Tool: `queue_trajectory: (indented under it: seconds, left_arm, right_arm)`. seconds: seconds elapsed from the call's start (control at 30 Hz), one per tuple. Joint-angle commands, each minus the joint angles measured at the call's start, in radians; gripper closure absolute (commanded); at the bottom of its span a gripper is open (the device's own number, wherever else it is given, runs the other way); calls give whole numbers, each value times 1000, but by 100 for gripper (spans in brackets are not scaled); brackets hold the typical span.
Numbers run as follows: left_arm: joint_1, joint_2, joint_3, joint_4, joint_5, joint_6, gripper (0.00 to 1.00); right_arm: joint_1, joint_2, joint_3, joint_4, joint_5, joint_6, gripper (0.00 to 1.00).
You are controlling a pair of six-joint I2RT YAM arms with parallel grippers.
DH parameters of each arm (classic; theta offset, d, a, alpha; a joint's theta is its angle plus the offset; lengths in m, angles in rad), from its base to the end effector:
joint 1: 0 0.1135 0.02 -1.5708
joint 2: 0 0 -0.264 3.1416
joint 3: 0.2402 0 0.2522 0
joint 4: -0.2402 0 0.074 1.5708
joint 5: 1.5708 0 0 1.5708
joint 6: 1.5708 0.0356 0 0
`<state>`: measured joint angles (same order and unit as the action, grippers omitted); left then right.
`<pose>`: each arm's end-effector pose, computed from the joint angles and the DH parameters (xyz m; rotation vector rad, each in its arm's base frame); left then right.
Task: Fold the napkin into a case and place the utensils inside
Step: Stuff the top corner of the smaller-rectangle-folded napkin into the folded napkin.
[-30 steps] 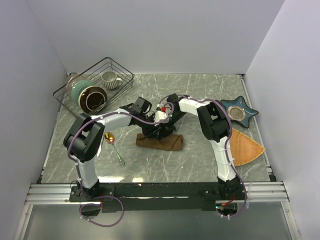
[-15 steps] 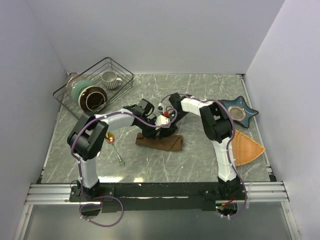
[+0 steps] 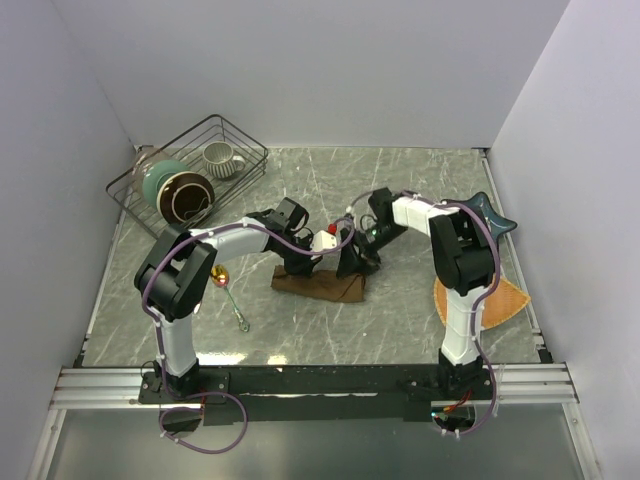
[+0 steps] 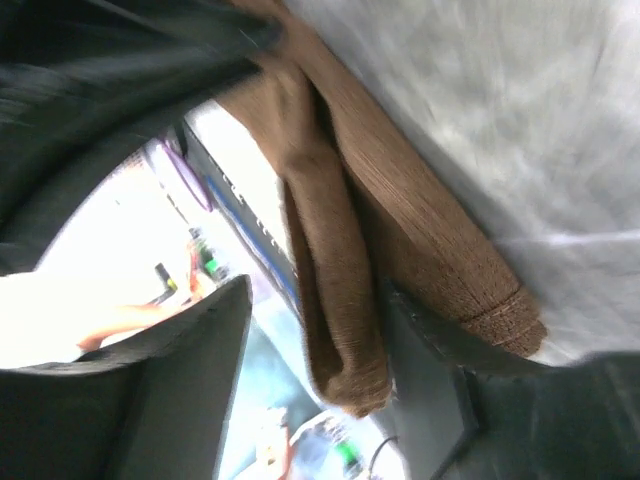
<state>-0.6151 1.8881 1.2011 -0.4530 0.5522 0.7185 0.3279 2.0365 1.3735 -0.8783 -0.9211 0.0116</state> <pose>0.2942 -0.2307 0.1606 1.7352 1.9439 -0.7065 0.3424 0.1464 0.1504 0.4460 -2.6710 -1.3309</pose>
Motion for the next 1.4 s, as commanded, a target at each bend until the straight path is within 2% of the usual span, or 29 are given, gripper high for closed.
queue_trajectory:
  seconds: [0.0,0.07,0.2,0.33,0.4,0.53,0.7,0.83,0.93,0.97,1.0,1.07,1.2,1.37]
  left_arm:
    - [-3,16,-6,-79,-51,21,87]
    - [-2,17,-6,-81,-51,18,87]
    - [-3,14,-9,-78,-49,12,87]
    - [-3,12,-14,-78,-51,10,87]
    - [-3,9,-20,-75,-51,10,87]
    - [-3,9,-18,-78,-49,10,87]
    - [-2,16,-15,-81,-49,13,87]
    - [6,-1,-17,-78,-31,12,79]
    - [24,-15,-9,-78,1,19,68]
    - [31,-23,-9,-64,24,15,61]
    - [38,-32,-8,-59,40,7,59]
    - [57,-67,3,-37,72,-10,53]
    - [54,-112,35,-6,162,-11,52]
    - [9,-63,109,4,195,-48,52]
  right_arm:
    - [7,-32,-91,25,-28,11,30]
    - [7,-27,-126,47,-25,8,25]
    - [-4,11,-145,65,-21,2,25]
    - [-26,17,-160,101,-13,14,39]
    - [-42,19,-160,99,-24,17,43]
    - [-72,4,-197,119,-21,43,63]
    - [-85,28,-212,154,-12,87,74]
    - [-86,73,-183,170,33,102,83]
    - [-86,108,-165,170,48,102,89]
    - [-86,117,-162,168,53,103,90]
    - [-86,120,-159,167,53,99,95]
    - [-84,120,-160,165,59,96,97]
    - [-84,119,-171,162,62,90,100]
    - [-84,116,-174,168,56,90,100]
